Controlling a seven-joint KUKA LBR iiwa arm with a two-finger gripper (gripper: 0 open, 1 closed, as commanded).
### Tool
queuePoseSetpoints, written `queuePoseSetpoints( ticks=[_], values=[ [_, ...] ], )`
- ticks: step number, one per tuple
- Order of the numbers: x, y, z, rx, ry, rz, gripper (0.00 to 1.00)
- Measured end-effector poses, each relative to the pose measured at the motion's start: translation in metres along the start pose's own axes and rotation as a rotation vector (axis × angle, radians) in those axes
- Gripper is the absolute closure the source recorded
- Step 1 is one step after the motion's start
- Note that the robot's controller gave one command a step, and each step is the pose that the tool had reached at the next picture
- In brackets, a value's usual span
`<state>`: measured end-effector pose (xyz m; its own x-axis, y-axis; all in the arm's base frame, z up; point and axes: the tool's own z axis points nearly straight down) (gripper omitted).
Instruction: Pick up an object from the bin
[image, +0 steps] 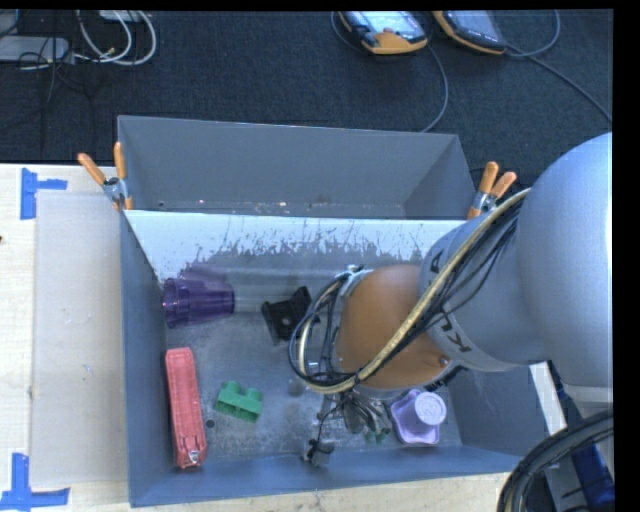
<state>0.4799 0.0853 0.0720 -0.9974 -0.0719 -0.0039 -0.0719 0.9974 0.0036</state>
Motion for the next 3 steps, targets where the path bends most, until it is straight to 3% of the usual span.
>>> queuePoseSetpoints(
  ticks=[1,2,3],
  values=[
    [0.006,-0.018,0.0,-0.002,-0.009,0.03,0.0],
    [0.008,-0.056,-0.001,-0.002,-0.017,-0.113,0.0],
    [0.0,-0.068,-0.001,0.001,-0.016,-0.269,0.0]
  ],
)
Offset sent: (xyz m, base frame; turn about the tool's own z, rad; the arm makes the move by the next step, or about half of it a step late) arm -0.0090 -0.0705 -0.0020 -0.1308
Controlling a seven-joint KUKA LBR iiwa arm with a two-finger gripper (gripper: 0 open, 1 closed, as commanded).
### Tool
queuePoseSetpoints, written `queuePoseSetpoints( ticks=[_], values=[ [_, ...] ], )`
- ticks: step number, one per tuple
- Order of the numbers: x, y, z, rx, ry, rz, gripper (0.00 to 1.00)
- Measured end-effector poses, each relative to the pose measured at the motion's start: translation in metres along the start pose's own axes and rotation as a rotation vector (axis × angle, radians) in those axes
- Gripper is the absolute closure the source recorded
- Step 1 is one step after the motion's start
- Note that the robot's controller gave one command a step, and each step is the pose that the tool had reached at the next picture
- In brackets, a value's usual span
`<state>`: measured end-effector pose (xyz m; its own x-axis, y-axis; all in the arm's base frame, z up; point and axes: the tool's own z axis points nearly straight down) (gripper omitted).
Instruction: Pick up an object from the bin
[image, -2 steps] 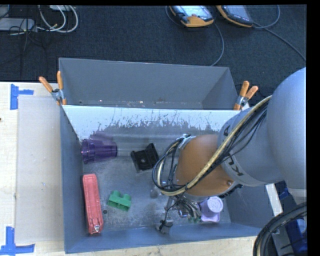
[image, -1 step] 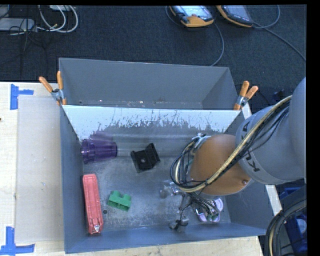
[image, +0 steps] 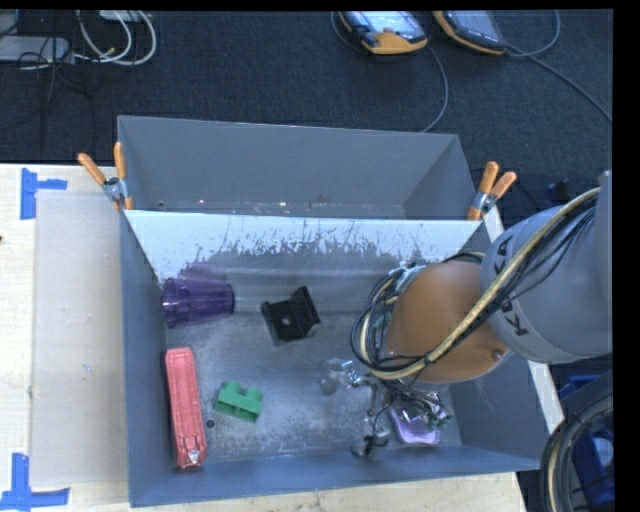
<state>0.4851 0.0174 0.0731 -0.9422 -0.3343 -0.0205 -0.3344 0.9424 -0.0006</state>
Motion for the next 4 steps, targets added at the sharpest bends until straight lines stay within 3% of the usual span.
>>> queuePoseSetpoints(
  ticks=[2,3,4],
  values=[
    [0.004,-0.049,-0.003,0.0,0.002,0.473,0.0],
    [0.009,-0.076,-0.002,-0.004,0.003,0.291,0.0],
    [0.022,-0.105,0.0,-0.002,0.004,0.36,0.0]
  ],
)
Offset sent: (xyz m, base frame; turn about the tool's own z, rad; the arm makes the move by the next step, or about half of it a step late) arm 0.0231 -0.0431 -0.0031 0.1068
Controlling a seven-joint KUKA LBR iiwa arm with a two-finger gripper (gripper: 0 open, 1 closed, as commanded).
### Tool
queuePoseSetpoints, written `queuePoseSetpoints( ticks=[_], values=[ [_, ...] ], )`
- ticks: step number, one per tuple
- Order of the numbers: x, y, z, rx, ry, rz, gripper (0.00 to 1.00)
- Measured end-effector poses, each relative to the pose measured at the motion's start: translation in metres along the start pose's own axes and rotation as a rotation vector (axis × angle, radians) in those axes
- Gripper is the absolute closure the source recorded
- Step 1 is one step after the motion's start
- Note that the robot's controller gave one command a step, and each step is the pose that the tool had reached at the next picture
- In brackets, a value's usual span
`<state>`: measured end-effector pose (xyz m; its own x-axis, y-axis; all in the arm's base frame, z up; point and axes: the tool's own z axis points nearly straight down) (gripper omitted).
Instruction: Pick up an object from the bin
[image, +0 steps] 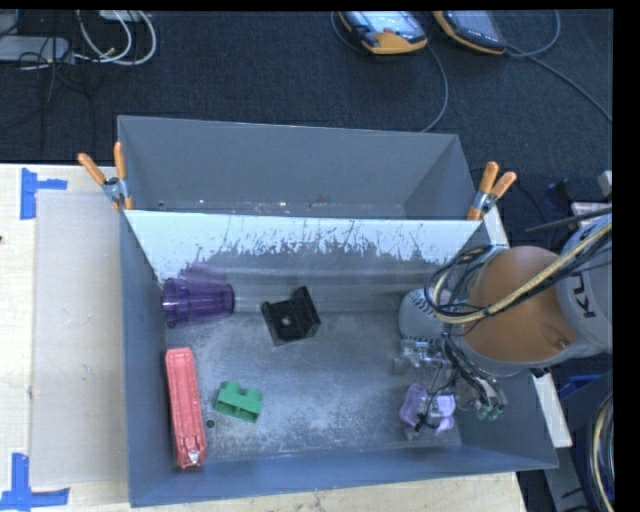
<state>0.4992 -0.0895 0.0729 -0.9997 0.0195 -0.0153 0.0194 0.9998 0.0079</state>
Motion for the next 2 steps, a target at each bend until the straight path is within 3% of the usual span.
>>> queuePoseSetpoints(
  ticks=[1,2],
  values=[
    [0.0092,-0.0207,0.0032,-0.003,0.002,0.022,1.0],
    [0.0092,-0.0207,0.0032,-0.003,0.002,0.022,1.0]
  ],
)
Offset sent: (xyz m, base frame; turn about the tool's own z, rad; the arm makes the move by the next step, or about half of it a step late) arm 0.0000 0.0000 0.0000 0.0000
